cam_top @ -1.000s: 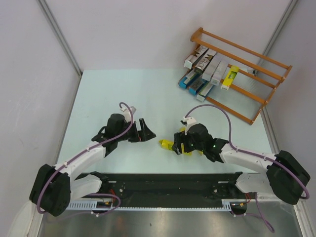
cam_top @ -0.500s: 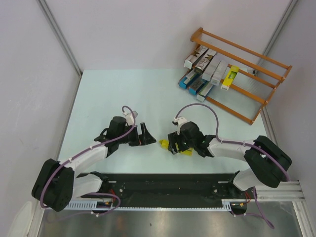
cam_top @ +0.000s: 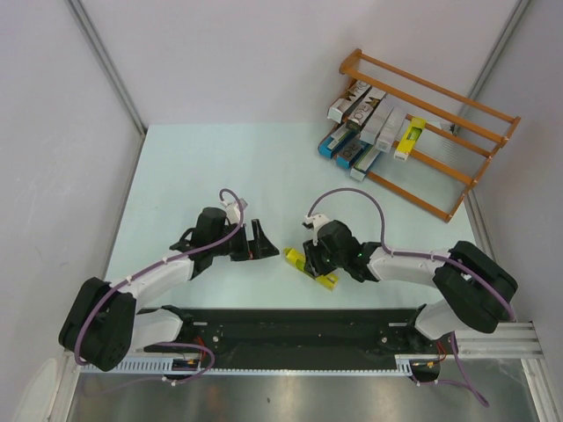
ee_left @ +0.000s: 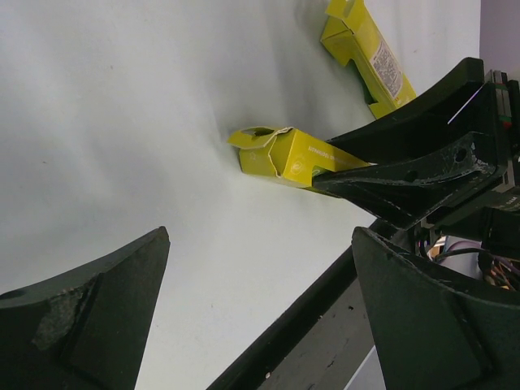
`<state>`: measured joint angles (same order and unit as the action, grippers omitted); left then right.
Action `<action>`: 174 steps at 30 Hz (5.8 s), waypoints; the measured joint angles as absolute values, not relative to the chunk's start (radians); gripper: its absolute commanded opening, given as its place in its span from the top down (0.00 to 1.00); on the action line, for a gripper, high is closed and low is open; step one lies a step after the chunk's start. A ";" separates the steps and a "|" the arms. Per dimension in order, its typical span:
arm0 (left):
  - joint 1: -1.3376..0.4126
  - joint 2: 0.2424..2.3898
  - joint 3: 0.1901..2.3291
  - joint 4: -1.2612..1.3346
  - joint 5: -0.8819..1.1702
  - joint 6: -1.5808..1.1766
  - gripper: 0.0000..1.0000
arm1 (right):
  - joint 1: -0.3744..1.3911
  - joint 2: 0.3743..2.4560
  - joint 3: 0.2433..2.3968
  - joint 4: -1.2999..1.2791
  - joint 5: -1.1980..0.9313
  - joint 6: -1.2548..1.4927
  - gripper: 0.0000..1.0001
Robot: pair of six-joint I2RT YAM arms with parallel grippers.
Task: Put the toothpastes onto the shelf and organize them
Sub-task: Pick up the toothpaste from the center of the board.
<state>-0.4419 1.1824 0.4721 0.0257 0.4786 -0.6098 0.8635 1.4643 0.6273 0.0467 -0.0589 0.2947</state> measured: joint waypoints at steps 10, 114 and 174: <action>-0.442 1.176 0.483 0.013 0.484 -0.609 0.00 | 0.870 1.390 0.629 -0.010 -0.025 0.340 0.74; -0.605 1.585 0.820 1.253 0.904 -1.250 0.97 | 0.538 0.459 0.519 -0.118 -0.422 0.643 0.26; -0.688 1.079 0.811 -0.080 0.156 -0.389 0.00 | 0.795 0.507 0.546 -0.324 0.078 0.707 0.76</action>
<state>-0.6880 1.0786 0.8108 -0.0795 0.1562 -0.3893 0.7952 0.5068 0.5465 -0.3241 0.0780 0.7071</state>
